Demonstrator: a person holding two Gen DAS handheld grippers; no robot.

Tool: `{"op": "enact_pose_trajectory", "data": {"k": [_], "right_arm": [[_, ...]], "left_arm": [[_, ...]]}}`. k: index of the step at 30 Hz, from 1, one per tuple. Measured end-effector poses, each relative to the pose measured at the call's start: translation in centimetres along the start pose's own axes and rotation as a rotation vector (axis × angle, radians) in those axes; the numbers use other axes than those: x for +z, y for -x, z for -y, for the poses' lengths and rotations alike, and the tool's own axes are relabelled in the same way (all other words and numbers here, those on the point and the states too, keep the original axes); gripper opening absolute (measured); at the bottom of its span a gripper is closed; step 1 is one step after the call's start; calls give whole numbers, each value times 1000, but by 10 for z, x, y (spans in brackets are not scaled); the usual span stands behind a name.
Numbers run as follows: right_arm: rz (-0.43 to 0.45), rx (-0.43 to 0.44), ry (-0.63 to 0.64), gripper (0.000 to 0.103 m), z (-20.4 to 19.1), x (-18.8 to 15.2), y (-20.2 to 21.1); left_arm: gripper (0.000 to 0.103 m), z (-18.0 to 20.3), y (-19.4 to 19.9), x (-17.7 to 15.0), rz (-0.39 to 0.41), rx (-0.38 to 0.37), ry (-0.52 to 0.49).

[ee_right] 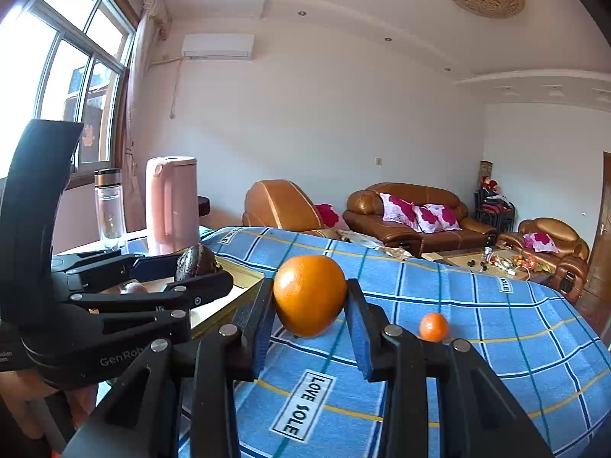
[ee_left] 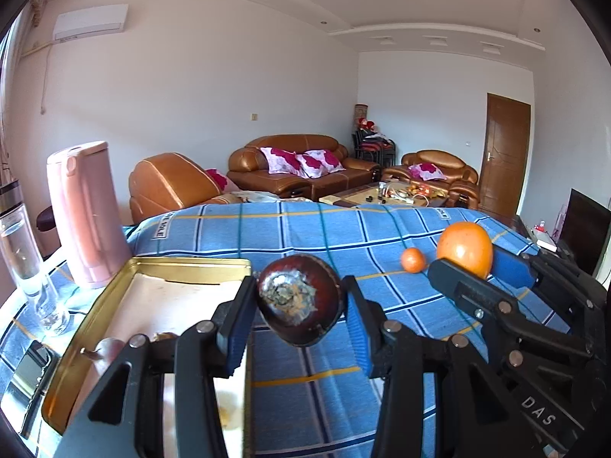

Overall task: Organize fruits
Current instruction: 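Carry the brown fruit and the mandarin over the tray with both tools, then lower and release the brown fruit with the left tool while the right tool releases the mandarin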

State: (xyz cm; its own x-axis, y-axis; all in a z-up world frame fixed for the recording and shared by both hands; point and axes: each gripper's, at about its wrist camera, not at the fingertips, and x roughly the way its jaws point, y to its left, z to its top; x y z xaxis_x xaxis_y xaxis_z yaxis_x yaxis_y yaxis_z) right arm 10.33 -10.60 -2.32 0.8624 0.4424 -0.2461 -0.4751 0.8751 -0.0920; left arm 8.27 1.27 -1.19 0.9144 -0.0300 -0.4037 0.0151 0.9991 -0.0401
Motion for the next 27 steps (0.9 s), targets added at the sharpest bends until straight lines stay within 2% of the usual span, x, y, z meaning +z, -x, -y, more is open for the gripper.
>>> {"op": "enact_pose_trajectory", "data": {"k": [19,27], "right_arm": [[-36,148,55,38,-73,3,-33],[-76,226,71,38,-107,-1,-50]], "left_arm": [[46,-83,16,-27,-46,95,96],[46,-107,17,-37,-90,138,96]]}}
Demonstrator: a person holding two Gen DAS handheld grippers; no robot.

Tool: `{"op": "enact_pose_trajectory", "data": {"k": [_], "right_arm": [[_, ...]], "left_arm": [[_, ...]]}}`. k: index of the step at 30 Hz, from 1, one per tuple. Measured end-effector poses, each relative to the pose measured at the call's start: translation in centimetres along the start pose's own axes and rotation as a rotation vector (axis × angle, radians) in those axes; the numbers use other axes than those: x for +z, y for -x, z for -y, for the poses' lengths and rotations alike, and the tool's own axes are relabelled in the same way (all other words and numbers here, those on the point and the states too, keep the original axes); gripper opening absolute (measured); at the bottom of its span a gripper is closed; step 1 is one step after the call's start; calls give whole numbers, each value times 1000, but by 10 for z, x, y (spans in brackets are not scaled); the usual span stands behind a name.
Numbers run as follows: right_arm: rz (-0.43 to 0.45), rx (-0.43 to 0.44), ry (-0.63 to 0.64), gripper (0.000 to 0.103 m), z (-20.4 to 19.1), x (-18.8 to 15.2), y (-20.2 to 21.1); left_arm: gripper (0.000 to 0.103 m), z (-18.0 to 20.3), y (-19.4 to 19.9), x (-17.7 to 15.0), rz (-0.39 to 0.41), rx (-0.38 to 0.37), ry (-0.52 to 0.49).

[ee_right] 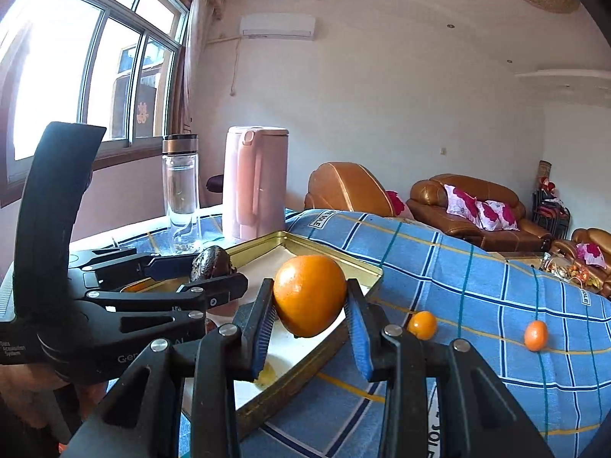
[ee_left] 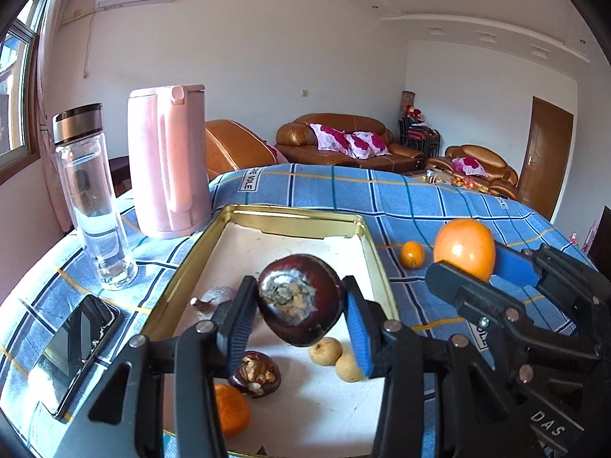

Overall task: Organize fruits
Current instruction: 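Lower and release the brown fruit with the left tool while the right tool releases the mandarin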

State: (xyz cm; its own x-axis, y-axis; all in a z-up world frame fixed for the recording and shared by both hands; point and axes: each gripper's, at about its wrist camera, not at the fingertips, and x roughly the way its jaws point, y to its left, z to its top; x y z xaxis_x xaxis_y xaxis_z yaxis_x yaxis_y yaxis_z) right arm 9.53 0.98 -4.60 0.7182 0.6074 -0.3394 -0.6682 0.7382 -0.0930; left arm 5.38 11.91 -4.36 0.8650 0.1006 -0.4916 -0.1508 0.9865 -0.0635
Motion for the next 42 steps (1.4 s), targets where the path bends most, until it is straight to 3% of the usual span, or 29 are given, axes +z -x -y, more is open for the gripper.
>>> {"op": "enact_pose_trajectory", "data": {"k": [25,41,42], "right_arm": [[-195,126,12,38,-26,-23,-43],[-230,154,5,39,-24,-25,-47],[-228,161,5,43,-24,-25,-47]], "left_arm": [[46,-32,-15,-16,-79,108,3],[47,-30,-21,-22,-113,125,-12],[47,-31,-22,-23,-114,126,-12]]}}
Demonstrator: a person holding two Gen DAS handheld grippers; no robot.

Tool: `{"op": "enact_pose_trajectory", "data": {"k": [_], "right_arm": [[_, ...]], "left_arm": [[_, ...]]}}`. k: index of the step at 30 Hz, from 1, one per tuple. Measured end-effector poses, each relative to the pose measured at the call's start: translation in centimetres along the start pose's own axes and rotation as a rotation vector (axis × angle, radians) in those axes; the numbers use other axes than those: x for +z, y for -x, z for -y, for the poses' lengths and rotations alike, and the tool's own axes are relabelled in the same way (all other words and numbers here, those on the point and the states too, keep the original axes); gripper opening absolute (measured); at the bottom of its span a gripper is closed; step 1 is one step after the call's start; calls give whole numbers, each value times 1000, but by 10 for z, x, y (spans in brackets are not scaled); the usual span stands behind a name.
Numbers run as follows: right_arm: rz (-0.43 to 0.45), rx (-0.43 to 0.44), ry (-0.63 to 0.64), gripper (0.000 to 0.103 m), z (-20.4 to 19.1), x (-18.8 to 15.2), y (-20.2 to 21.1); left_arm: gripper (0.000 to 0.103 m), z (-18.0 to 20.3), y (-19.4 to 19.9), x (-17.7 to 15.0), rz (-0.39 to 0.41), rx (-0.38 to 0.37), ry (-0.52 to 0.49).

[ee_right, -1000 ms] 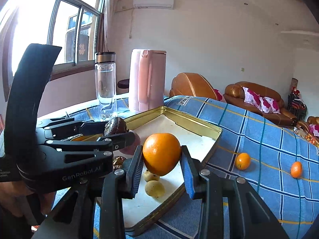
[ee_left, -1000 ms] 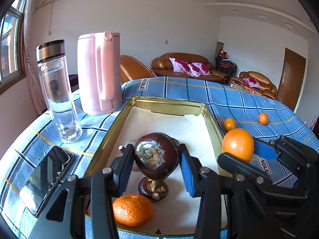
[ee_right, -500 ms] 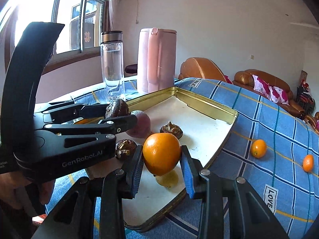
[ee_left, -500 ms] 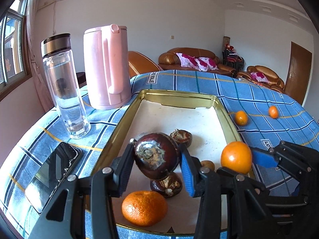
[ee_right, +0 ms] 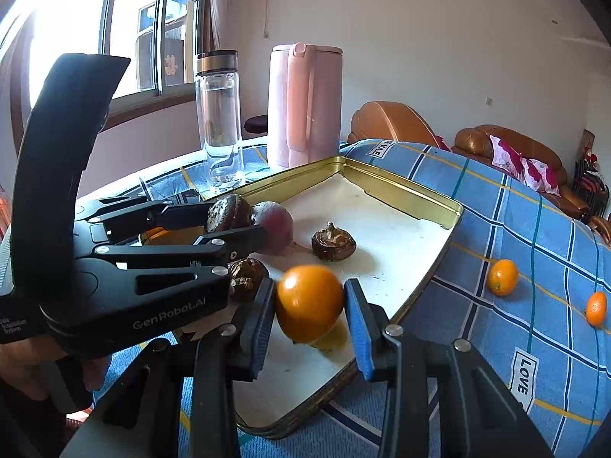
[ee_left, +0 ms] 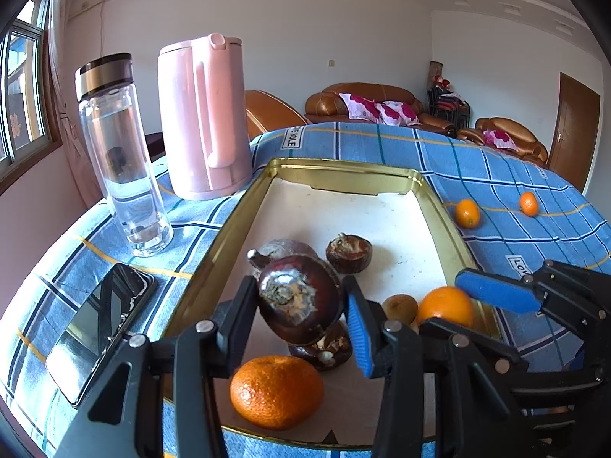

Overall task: Organize fruits
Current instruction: 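Lower and release the brown fruit with the left tool while the right tool releases the mandarin, then move both open tools out to the two mandarins on the cloth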

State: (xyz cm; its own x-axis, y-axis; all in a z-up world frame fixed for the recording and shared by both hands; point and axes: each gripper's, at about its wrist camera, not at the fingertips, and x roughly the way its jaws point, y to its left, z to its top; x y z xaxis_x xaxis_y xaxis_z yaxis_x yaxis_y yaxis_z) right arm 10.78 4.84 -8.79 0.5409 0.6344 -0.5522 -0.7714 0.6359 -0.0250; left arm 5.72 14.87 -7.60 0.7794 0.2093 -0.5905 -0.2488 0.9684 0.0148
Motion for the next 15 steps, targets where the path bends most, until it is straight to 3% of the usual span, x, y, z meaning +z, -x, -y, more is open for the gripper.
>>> {"op": "enact_pose_trajectory", "data": {"k": [5,8,9,15], "right_arm": [[12,-9,-5,47,2,-1,4],[22,-27,-5,47,5,-4,10],[26,-34,-6,48,7,-5,13],[44,-64,-27,56,27,-6,32]], "left_arm": [[49,1,3,1,13,14,1],[67,3,7,2,26,25,1],[69,4,9,3,34,24,-4],[72,23,18,10,60,4,-32]]}}
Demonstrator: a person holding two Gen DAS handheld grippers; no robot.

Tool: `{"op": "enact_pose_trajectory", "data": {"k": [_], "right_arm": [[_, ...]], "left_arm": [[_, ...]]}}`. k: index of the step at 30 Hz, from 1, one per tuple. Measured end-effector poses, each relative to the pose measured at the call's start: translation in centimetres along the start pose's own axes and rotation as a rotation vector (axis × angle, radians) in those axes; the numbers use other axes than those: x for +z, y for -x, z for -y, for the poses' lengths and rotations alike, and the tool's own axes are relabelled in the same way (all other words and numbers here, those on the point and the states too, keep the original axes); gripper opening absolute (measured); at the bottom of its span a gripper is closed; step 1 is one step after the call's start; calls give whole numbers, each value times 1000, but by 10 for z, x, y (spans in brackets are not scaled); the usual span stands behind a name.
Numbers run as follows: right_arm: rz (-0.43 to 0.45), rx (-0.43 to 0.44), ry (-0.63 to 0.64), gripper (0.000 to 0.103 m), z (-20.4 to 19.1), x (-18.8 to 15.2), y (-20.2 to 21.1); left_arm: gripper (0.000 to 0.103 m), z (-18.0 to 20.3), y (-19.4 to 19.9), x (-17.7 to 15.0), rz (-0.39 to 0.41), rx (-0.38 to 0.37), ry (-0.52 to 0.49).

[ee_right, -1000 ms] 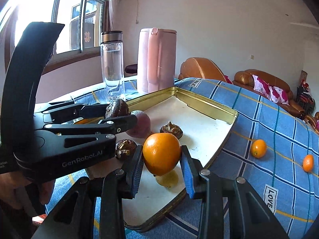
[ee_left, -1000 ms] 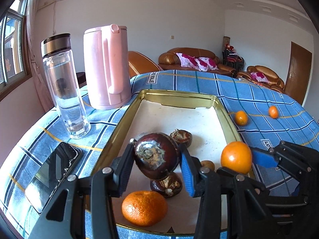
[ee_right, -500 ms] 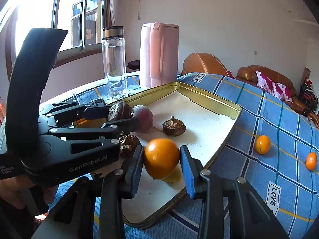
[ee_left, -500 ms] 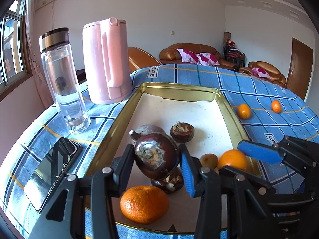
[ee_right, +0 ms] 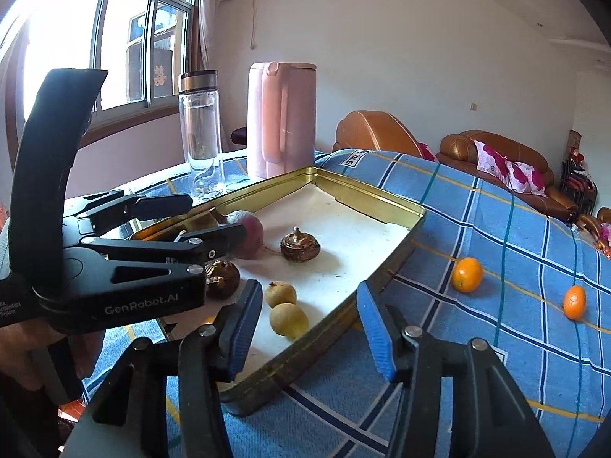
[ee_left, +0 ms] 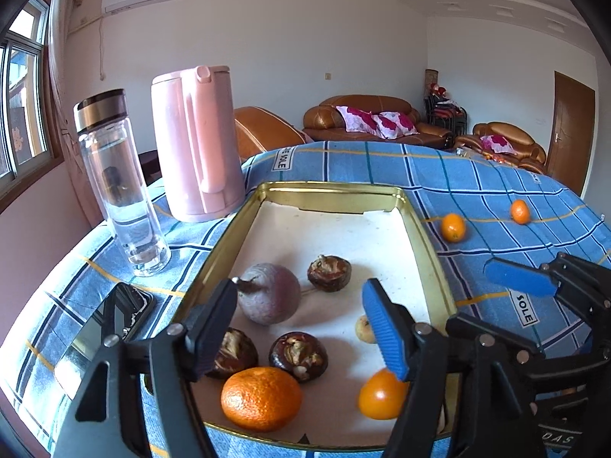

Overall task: Organize fruits
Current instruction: 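Move both open tools out to the two mandarins on the cloth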

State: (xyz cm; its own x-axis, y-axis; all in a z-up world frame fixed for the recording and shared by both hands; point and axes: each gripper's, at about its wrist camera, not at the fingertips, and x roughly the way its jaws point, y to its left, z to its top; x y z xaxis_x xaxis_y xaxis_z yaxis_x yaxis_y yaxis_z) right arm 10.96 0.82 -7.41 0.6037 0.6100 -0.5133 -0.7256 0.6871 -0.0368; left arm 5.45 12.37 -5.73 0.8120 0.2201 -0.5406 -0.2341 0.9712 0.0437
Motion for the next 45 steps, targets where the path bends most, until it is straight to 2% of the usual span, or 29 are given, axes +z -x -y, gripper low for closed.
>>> {"op": "enact_pose_trajectory", "data": {"k": [9,16,22,25,28,31,37,43,45], "right_arm": [[20,-81,-23,62,44,-1,30],[42,-128,-80,62,79,-9,53],[57,-150,-102,63,93,-14,64],[62,-166,-101,63,100,-15,70],[69,-193,-101,63,111,-14,78],[78,-230,-109,65,127,-12,87],[77,-318,-159,67,172,-2,100],[42,-405,-260,68,230,4,90],[22,-421,-289,68,247,3,79]], "left_arm": [[76,46,4,18,22,-44,-72],[76,79,2,26,23,-76,-108],[79,103,5,29,30,-96,-138],[82,114,2,33,24,-113,-143],[89,126,-1,38,24,-126,-154],[90,140,-5,45,13,-149,-161],[90,168,-23,59,-5,-158,-176],[89,196,-72,66,-76,-133,-193],[85,203,-92,66,-116,-130,-194]]}}
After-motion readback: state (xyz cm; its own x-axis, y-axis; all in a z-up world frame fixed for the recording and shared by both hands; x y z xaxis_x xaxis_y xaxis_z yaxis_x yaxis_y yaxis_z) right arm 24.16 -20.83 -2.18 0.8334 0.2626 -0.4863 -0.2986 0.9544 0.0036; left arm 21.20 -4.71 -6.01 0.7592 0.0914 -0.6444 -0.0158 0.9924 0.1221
